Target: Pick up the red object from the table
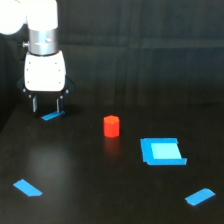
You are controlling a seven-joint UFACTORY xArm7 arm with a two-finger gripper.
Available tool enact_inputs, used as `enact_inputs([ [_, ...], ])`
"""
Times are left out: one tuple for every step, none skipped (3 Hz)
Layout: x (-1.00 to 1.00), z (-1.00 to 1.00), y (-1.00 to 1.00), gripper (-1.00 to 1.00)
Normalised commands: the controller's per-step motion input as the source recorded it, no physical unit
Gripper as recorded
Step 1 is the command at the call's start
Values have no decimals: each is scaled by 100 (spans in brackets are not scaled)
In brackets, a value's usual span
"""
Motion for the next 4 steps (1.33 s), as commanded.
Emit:
enact_inputs([
  [12,-5,-5,100],
  [-19,-13,26,100],
  [42,12,26,96],
  [68,5,13,98],
])
